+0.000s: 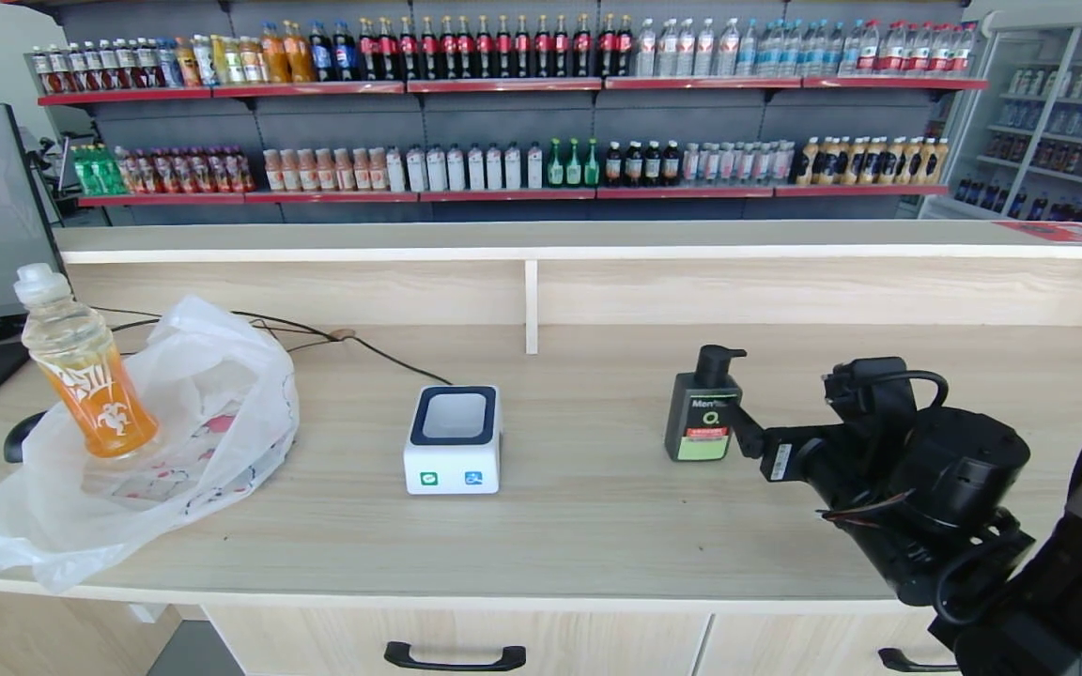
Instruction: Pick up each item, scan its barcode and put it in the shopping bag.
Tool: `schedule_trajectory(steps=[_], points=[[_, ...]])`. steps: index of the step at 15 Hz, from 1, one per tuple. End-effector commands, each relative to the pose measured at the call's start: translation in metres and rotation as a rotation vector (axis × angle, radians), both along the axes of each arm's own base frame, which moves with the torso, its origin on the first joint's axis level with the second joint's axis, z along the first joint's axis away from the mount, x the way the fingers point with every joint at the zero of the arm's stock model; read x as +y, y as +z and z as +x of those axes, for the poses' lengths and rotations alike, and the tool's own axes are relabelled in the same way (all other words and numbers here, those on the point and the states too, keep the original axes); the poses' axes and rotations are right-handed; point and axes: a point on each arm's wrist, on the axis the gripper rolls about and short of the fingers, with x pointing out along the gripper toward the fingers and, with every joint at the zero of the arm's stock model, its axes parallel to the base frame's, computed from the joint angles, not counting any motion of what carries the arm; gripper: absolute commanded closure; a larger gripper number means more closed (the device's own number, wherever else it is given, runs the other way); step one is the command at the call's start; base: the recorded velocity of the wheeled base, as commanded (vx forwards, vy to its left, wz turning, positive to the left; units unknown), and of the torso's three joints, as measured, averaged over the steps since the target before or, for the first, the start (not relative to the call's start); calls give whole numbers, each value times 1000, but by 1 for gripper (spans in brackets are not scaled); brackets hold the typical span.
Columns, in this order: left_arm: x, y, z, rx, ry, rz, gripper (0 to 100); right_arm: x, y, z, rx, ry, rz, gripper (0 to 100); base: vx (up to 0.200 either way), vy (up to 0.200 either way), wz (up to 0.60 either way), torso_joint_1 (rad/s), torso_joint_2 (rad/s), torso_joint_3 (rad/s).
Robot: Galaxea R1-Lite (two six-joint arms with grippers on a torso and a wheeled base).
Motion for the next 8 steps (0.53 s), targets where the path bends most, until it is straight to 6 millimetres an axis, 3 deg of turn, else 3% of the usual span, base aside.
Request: schedule_trajectory(steps=[1, 8], points=[[0, 0, 0, -1, 0, 0, 100, -2, -2, 3, 4, -9, -2, 0, 0, 0, 0, 0, 0, 0], [0, 0, 0, 0, 0, 0, 100, -1, -10, 15, 12, -22, -6, 0, 0, 0, 0, 0, 0, 0]])
